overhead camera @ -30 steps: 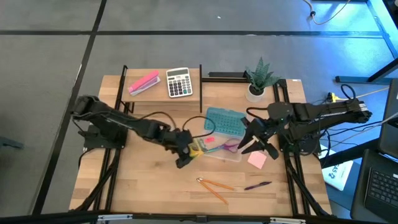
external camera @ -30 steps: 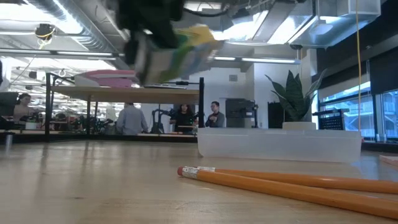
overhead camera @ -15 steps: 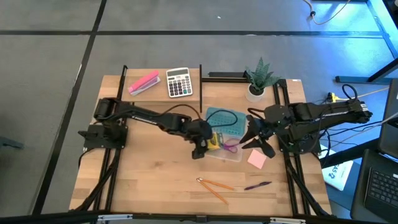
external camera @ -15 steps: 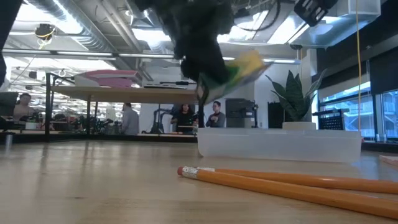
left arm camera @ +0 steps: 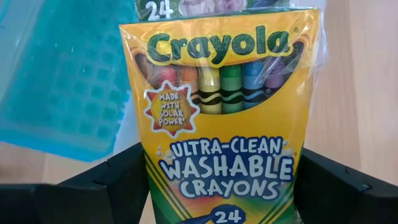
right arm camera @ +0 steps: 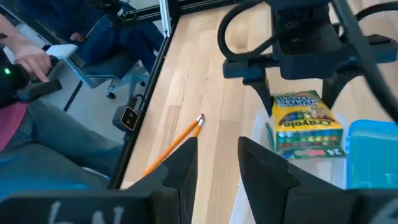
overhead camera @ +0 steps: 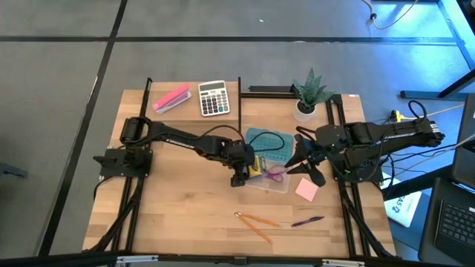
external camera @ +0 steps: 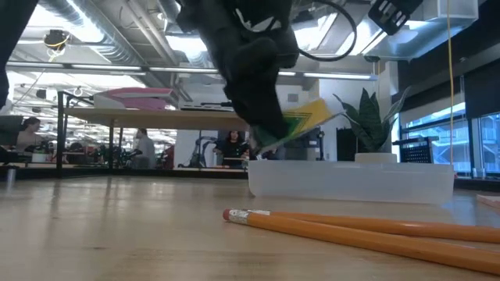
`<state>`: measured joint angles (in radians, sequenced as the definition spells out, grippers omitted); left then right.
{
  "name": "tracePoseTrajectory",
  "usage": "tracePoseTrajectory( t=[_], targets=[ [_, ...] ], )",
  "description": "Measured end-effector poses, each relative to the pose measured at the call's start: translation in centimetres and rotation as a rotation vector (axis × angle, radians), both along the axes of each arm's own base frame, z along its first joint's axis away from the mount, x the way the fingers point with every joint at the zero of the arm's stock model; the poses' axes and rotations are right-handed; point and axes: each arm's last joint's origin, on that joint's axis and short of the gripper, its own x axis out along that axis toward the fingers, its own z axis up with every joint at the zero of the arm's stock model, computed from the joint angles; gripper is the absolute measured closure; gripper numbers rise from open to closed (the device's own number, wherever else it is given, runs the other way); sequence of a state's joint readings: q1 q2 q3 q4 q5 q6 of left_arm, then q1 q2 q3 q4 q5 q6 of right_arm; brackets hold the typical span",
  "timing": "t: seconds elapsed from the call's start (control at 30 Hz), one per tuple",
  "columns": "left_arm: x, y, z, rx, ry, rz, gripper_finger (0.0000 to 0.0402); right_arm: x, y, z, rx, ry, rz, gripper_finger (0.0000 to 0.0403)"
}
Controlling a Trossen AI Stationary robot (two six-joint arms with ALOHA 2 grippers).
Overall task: Pack school essentials
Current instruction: Put the crayon box into the supply box
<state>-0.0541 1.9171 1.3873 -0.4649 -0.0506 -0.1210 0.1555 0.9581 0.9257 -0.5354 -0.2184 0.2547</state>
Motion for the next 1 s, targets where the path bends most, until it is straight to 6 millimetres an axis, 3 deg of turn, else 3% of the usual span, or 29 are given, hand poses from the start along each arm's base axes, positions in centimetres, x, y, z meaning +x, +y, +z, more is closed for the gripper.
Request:
tracePoseTrajectory(
  t=[0.4,0.7,1.0],
  targets=[
    [0.7,0.0,-1.4,0.001,-0.002,-0.001,0.0088,0.0,0.0,0.0,0.000,-0.001,0.000,0.0286],
    [0.8,-0.4,-1.2,-0.005,-0.018,-0.002,0.0088,0.0,0.0,0.0,0.000,-0.001,0.002,0.0286],
    [1.5,-1.0,0.2,0.034,-0.066,-0.009,0.0088,0.0,0.0,0.0,0.000,-0.001,0.002,0.0286]
  ],
)
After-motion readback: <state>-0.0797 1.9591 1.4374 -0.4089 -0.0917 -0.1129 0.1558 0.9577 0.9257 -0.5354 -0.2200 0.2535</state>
